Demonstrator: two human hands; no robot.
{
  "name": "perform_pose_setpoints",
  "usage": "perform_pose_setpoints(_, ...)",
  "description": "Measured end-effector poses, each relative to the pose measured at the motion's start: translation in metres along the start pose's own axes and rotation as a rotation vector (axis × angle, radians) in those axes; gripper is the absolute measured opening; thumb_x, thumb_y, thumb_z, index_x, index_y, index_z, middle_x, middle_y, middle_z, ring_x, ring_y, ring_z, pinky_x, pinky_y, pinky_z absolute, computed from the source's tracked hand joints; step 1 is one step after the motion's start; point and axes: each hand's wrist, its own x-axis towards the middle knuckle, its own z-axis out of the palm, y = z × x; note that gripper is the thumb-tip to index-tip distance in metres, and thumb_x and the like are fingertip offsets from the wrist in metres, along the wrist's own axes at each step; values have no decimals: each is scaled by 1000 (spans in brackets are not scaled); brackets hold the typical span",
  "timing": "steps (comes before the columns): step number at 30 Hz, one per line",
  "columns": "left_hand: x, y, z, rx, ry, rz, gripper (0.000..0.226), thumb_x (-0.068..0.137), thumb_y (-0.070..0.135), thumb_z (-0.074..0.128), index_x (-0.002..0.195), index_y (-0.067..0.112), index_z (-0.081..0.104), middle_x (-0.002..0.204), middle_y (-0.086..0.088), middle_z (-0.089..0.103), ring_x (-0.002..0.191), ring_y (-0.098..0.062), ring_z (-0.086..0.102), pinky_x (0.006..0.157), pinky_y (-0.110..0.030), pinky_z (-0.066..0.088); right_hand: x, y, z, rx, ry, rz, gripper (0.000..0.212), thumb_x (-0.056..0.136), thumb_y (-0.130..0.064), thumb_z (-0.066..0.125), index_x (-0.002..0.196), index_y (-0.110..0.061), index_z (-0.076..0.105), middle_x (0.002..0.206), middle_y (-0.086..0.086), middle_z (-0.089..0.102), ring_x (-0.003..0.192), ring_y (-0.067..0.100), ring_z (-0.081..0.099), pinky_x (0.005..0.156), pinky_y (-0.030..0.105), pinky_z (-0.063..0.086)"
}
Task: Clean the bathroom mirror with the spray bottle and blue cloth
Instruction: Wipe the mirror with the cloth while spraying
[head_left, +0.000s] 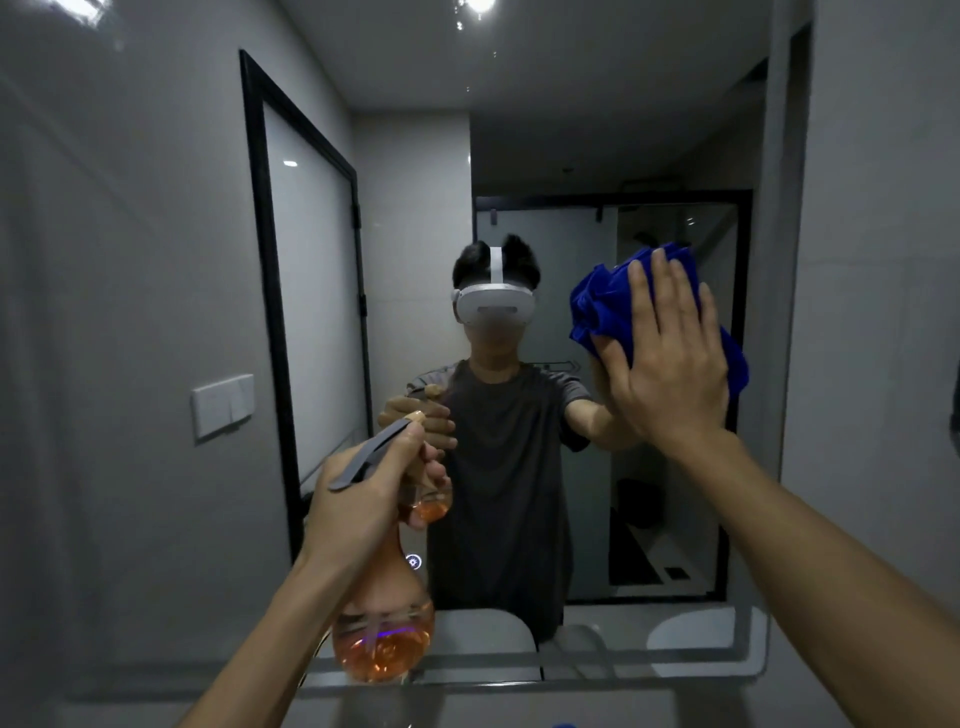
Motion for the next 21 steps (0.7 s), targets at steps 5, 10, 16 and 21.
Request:
perform_pose_setpoints(5,5,-4,-16,43,27,-10,31,95,39,62,79,18,77,74,-12,75,73,-32,72,65,-45,54,0,0,-1,8,-13,17,71,100,-48,35,158,-11,15,164,13,14,152,26,13,123,49,14)
perform_pose_setpoints(10,3,-5,-27,19,-3,-14,31,96,33,62,78,12,75,70,-13,73,64,-29,69,60,-39,51,-1,-4,-2,18,-29,56,71,101,-49,34,158,-13,13,165,12,13,152,25,12,122,49,14)
perform_pose_setpoints(16,3,7,-43,-72,-87,38,28,95,27,59,92,3,73,79,-10,75,74,-21,74,53,-33,55,0,-79,1,91,41,297,70,102,-52,28,157,-11,17,164,12,17,152,28,15,122,51,15)
perform_pose_setpoints(21,3,21,-55,-105,-120,66,27,91,32,60,88,9,73,83,-10,75,78,-20,73,54,-32,54,-27,-162,9,140,-84,8,73,97,-47,39,157,-11,19,164,13,15,152,28,11,122,52,11)
